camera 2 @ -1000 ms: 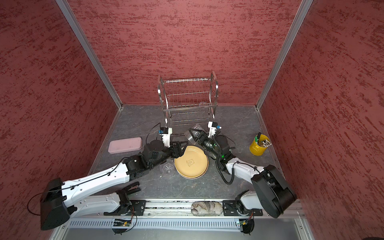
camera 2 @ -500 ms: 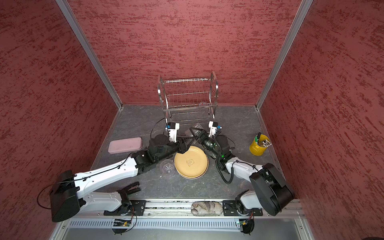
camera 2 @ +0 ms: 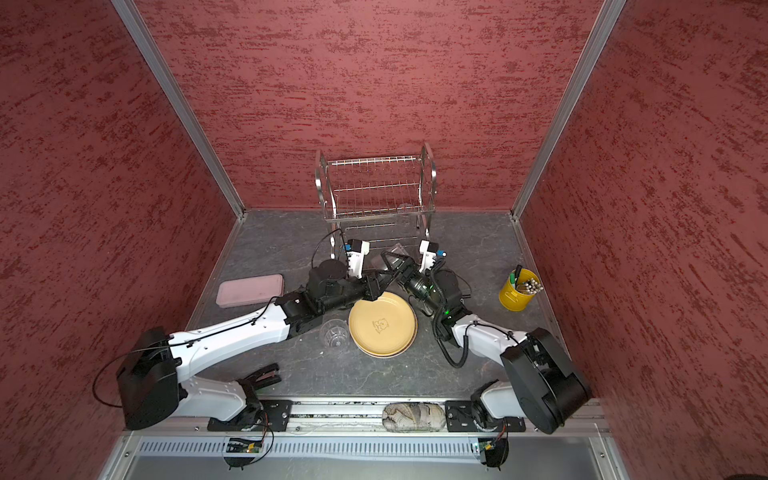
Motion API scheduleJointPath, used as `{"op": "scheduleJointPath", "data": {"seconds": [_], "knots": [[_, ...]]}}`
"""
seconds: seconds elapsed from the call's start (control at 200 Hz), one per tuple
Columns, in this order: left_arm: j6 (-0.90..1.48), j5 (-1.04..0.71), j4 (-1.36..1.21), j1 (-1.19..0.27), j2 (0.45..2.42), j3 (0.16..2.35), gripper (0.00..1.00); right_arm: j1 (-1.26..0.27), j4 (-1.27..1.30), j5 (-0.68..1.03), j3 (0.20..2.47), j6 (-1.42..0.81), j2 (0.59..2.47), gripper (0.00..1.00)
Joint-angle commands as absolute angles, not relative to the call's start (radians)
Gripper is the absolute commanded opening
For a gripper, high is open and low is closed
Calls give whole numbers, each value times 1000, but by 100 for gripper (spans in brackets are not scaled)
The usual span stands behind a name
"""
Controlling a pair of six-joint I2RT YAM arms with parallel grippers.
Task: Unload the mixed dishes from the dish rack
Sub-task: 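Close the left gripper on the cup while the right gripper releases and withdraws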
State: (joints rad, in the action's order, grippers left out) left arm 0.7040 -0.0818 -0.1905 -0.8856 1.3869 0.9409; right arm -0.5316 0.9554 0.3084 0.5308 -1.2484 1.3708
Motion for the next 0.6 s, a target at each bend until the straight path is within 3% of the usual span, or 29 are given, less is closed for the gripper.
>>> {"op": "scheduleJointPath", "data": {"seconds": [0.0,0.12,0.291,0.446,0.596], "knots": [[699,-88,-258,-882,1393,986,13,-538,999,331,568,-1246,1344,43],[689,-81,-238,-882,1385,992,0,-538,999,327,567,-1246,1346,44],[687,-78,-235,-884,1375,982,0,-538,1014,336,571,-1256,1352,47],[683,-78,-233,-885,1370,982,0,-538,1029,330,560,-1274,1343,84],[678,-91,-219,-887,1385,995,0,-538,1031,304,545,-1271,1322,99]]}}
